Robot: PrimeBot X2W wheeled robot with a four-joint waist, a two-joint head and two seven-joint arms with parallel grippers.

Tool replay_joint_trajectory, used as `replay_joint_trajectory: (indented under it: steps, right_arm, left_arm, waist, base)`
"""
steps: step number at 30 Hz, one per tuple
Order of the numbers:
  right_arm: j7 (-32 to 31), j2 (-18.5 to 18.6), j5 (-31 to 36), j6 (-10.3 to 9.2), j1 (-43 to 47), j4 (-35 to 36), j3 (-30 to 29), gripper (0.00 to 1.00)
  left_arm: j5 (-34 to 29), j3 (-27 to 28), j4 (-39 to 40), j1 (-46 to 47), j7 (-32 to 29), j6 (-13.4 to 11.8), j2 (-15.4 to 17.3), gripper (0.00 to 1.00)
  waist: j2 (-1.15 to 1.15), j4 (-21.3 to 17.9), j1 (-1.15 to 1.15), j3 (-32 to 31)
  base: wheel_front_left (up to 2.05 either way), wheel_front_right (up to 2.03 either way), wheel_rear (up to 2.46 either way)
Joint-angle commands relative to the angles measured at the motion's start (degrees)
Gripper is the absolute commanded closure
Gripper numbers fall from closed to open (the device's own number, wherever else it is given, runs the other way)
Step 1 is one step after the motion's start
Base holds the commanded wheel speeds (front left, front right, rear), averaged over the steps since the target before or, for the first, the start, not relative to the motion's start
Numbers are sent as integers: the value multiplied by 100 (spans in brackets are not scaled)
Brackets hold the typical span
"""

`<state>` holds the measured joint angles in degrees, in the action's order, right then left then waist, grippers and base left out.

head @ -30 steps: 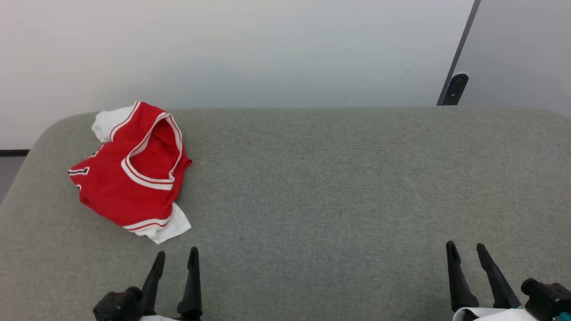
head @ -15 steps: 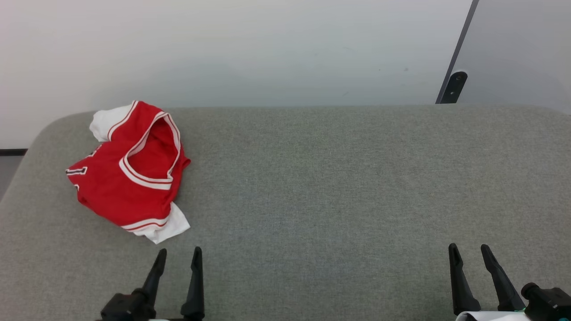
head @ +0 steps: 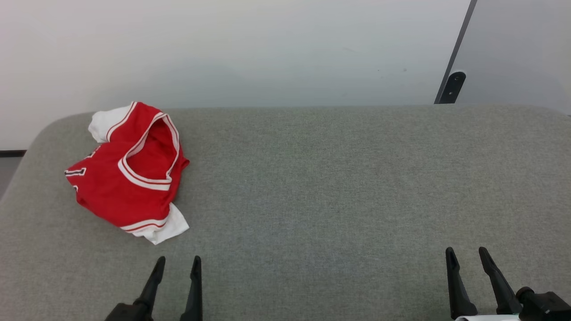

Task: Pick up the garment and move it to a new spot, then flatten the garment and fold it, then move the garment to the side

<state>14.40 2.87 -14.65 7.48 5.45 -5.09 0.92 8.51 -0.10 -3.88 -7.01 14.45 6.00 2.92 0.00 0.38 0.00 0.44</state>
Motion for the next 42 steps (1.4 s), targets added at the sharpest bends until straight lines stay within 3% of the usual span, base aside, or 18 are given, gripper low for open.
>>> replay_joint_trajectory:
  steps: [1,24,29,42]
  right_arm:
    - [45,3,84,2,59,9,4,0]
    - [88,2,-9,2,90,45,62,0]
    - [88,1,86,2,-54,52,158,0]
    - [-27,1,322,1,-329,-36,559,0]
  left_arm:
    - [-112,12,17,-32,37,21,2,0]
    - [27,62,-101,-22,71,74,-3,0]
    - [280,31,-138,70,71,-37,-1,0]
    - [535,-129,-201,87,71,-310,-2,0]
  waist:
    - [0,-2,0,2]
    - [0,151,0,7]
    - [0,572,0,55]
    - [0,2337,0,102]
  base:
    - [0,0,0]
    - [0,0,0]
    - [0,0,0]
    - [0,0,0]
